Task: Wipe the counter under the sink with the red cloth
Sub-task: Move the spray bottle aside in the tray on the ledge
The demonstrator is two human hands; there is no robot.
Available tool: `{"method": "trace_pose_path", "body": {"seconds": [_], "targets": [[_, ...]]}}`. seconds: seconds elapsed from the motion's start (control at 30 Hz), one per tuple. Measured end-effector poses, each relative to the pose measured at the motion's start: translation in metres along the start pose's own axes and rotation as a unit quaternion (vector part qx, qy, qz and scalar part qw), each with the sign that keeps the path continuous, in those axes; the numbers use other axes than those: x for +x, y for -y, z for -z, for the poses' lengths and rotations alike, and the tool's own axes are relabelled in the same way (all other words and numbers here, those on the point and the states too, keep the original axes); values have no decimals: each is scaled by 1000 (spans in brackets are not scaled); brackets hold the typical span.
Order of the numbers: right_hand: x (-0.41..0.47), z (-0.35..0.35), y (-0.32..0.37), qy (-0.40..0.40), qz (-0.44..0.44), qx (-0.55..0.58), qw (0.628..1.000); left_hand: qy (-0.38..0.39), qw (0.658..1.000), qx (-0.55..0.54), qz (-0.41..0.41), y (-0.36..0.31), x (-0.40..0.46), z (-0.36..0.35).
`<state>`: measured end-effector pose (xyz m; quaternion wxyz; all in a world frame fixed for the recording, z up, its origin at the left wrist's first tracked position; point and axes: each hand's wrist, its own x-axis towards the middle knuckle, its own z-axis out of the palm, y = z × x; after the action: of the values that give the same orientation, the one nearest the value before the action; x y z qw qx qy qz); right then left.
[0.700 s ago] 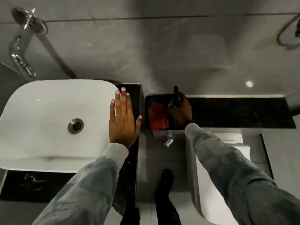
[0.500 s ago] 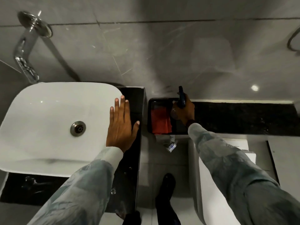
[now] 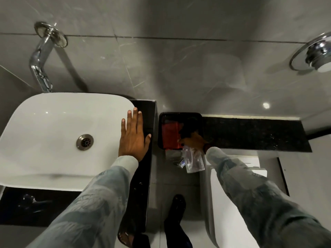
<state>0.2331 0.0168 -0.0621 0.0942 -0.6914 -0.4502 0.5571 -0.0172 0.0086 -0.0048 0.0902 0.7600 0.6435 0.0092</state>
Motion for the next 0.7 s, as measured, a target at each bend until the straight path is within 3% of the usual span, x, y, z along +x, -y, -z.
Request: {"method": "trace_pose_path", "body": {"seconds": [0.33,0.7], "targets": [[-5,-27,-5,-41,-14,-140,989,-3,1000,10,0,0,1,-3],[-6,-29,-22,-109,-61,-107,986,-5,1000,5,4,2,0,-4]]}}
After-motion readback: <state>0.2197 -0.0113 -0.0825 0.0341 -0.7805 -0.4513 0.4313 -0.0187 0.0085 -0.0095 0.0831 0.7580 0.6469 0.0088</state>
